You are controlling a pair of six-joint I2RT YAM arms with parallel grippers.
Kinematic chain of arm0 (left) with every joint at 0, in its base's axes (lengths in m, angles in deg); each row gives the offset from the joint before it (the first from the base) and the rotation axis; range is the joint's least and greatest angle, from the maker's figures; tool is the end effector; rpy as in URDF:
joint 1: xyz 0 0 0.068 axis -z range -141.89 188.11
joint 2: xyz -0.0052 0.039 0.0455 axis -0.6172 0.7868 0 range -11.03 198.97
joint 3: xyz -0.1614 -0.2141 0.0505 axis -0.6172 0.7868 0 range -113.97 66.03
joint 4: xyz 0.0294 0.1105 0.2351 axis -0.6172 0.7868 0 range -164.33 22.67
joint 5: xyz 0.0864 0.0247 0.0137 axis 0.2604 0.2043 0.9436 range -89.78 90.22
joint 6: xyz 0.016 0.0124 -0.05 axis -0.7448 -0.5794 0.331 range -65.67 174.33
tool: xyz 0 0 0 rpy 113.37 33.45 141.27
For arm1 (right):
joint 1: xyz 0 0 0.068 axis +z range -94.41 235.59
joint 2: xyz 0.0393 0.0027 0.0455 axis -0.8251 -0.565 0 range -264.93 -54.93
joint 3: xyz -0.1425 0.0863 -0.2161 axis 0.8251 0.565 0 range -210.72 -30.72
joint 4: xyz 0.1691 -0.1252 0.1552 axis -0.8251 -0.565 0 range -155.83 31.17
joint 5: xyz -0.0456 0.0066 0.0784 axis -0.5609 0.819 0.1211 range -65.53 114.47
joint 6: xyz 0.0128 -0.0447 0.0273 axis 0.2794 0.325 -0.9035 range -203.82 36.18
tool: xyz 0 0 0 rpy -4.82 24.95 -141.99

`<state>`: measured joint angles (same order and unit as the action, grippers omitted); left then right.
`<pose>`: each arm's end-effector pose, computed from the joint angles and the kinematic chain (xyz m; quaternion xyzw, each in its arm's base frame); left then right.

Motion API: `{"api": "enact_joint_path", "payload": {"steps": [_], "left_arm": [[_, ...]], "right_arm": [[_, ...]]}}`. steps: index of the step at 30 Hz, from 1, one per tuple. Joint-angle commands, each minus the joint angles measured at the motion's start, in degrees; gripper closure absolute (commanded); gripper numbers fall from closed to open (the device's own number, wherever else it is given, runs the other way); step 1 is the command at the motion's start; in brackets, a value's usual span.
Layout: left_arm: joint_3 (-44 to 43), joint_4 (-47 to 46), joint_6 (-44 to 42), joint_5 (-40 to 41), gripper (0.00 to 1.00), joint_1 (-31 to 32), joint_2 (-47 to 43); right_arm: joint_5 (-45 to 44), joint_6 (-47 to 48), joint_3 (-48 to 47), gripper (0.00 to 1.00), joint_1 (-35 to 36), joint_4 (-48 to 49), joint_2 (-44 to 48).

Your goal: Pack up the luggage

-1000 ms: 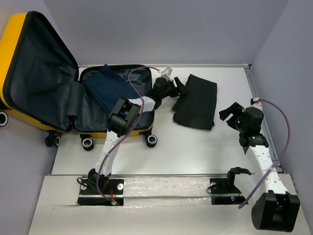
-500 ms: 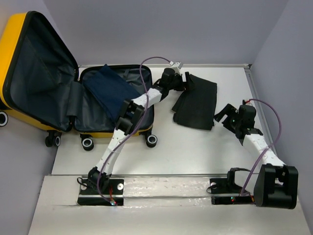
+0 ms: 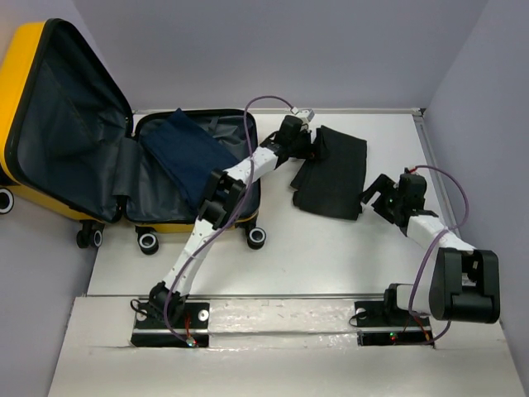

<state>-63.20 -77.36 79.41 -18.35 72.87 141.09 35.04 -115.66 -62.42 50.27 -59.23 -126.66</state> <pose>0.4895 -0.3536 0.1604 0.1605 0.7970 -0.3973 0.4257 0.2460 -0.0163 0.1819 0.2515 0.8692 0.1772 0.3871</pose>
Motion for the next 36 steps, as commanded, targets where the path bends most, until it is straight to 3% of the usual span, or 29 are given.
{"api": "enact_joint_path", "payload": {"steps": [1, 5, 8, 9, 11, 12, 15, 18, 22, 29, 35, 36], "left_arm": [[-7.0, 14.1, -2.9, -1.5, 0.05, 1.7, 4.1], [-7.0, 12.5, -1.1, -4.5, 0.08, 2.5, 4.4], [-7.0, 12.0, 0.5, -7.7, 0.19, 2.6, 4.9], [-6.6, 10.9, 0.9, -8.3, 0.3, 2.6, 4.9], [-3.2, 8.1, 3.1, -10.9, 0.37, 2.6, 4.0], [-2.3, 5.5, 3.9, -11.8, 0.47, 2.5, 3.8], [0.5, 0.3, 6.8, -13.9, 0.73, 2.8, 3.3], [1.2, -1.4, 7.5, -13.7, 0.93, 2.9, 3.4], [3.5, -2.7, 6.9, -12.5, 0.94, 2.9, 1.3], [11.2, -6.4, 3.5, -9.9, 0.94, 2.4, -12.6], [13.3, -5.3, 1.1, -10.0, 0.94, 0.7, -21.2], [13.9, -5.2, 1.2, -10.7, 0.94, 0.2, -22.2]], "right_arm": [[0.9, -1.6, -3.9, 0.13, -0.1, 5.8, -3.2], [1.0, -1.6, -3.8, 0.13, -0.1, 7.1, -4.0], [0.5, -1.6, -5.5, 0.13, -0.1, 7.4, -7.0], [0.6, -1.9, -6.0, 0.13, -0.1, 7.7, -8.2], [2.0, -2.9, -7.2, 0.13, -0.1, 8.7, -10.6], [2.4, -3.2, -7.2, 0.13, -0.1, 9.2, -10.7], [2.5, -3.9, -5.8, 0.13, -0.1, 10.5, -8.4], [2.3, -3.6, -4.2, 0.13, -0.1, 10.5, -3.5], [2.2, -3.5, -2.5, 0.13, -0.1, 9.4, 3.0], [0.9, -2.9, -0.9, 0.13, -0.1, 6.8, 11.9], [2.0, -1.1, -2.4, 0.12, -0.1, 5.9, 8.5], [2.3, -0.3, -3.3, 0.04, -0.1, 6.1, 6.1]]}}
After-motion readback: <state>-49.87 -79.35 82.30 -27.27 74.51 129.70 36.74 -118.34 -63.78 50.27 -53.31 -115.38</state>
